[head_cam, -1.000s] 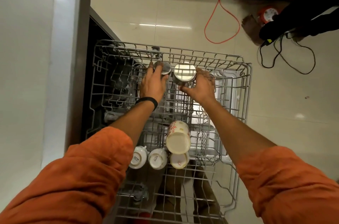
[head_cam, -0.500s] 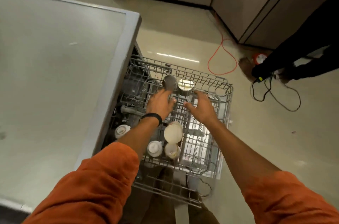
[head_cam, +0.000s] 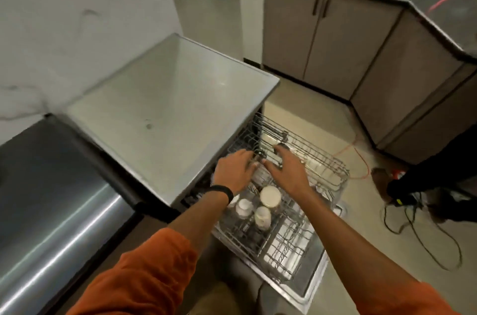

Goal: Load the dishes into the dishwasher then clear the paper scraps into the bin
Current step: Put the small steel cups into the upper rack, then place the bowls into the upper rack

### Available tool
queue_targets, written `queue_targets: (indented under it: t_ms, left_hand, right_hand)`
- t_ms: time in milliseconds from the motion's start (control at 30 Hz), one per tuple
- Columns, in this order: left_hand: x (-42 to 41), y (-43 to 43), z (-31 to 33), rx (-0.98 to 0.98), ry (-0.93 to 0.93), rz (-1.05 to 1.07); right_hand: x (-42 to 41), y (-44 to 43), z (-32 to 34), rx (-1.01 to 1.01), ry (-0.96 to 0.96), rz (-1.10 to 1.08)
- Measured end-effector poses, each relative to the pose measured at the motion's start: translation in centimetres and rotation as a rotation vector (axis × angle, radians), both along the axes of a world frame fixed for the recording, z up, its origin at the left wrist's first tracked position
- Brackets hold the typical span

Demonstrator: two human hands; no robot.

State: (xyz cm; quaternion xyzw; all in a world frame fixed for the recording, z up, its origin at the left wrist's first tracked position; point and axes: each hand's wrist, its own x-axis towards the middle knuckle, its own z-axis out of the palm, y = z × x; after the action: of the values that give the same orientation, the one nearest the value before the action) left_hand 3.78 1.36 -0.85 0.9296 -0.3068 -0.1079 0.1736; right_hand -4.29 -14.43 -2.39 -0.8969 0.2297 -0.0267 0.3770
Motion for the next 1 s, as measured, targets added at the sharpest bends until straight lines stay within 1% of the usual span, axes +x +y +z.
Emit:
queue_targets:
  t_ms: [133, 233, 333, 533, 633, 800, 1000]
  left_hand:
    - [1.6, 6.3, 1.9, -0.019, -0.087, 0.131]
    - [2.6, 12.2, 3.0, -0.017, -0.122, 0.260]
    - [3.3, 18.5, 3.7, -0.023, -0.149, 0.368]
    - [4.4, 32.1, 4.7, -0.041, -0.189, 0.563]
    - [4.6, 38.4, 4.8, -0.042, -0.208, 0.644]
    - [4.7, 46.5, 4.1, -0.049, -0.216, 0.777]
    - [5.8, 53.3, 3.7, -0.043, -0.177, 0.942]
  right_hand:
    - [3.2, 5.2, 3.4, -0.068, -0.063, 0.172]
    - [5.7, 10.4, 5.1, -0.036, -0.101, 0.293]
    - [8.0, 16.3, 5.9, -0.053, -0.128, 0.408]
    - [12.0, 29.2, 6.8, -0.102, -0.159, 0.579]
    - [13.7, 35.3, 7.0, -0.096, -0.183, 0.650]
    - [16.0, 43.7, 6.9, -0.070, -0.152, 0.790]
    - [20.3, 52.5, 7.1, -0.080, -0.117, 0.982]
